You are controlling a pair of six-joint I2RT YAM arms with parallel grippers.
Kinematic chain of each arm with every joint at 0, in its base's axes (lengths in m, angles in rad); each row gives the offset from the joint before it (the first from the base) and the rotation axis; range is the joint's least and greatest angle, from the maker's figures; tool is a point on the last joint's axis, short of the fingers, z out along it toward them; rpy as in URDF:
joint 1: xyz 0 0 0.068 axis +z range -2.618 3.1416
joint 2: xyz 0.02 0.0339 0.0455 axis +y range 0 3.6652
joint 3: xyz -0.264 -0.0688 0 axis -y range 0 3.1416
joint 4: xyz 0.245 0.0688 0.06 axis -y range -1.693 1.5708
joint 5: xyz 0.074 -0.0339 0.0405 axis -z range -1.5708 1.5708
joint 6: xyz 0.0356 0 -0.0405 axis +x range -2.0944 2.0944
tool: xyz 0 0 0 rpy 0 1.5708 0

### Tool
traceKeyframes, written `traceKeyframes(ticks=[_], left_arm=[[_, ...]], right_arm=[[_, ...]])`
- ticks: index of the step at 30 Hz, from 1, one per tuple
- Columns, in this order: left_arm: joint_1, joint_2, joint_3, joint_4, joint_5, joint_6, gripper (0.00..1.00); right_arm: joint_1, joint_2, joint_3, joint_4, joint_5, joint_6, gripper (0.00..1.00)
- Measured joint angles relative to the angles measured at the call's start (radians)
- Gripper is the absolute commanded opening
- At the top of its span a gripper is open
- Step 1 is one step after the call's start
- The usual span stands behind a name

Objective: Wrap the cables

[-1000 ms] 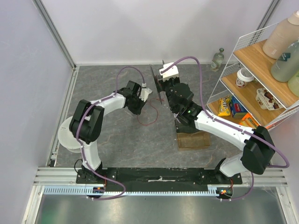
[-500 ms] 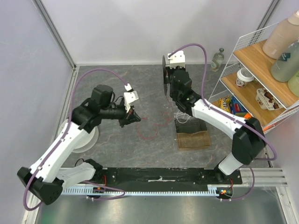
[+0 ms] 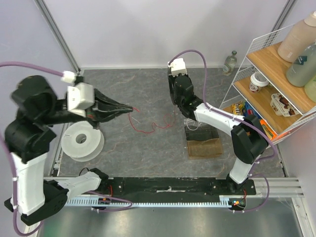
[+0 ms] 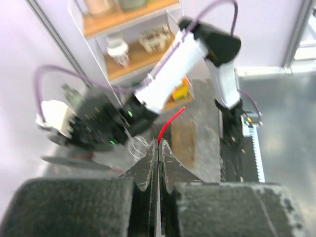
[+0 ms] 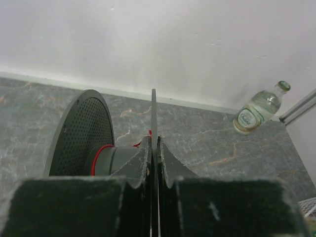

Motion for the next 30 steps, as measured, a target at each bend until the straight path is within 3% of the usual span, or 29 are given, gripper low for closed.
traceKeyframes(ticks=[4,12,20,30], left_arm=[[0.005,0.047,0.207,0.061,-0.057,-0.048,0.02],[0.009,0.087,0.370,0.266,-0.287,-0.101,0.02],[0.010,0.083,0.296,0.439,-0.730,-0.009,0.02],[0.011,0.109,0.120,0.626,-1.059,0.266,0.02]], right_arm=[[0.000,0.000,-0.067,0.022,-0.056,-0.019,0.00],[0.000,-0.021,-0.221,0.061,-0.186,-0.088,0.00],[-0.035,-0.157,-0.365,0.080,-0.431,-0.141,0.00],[-0.081,-0.225,-0.429,0.129,-0.736,-0.276,0.00]])
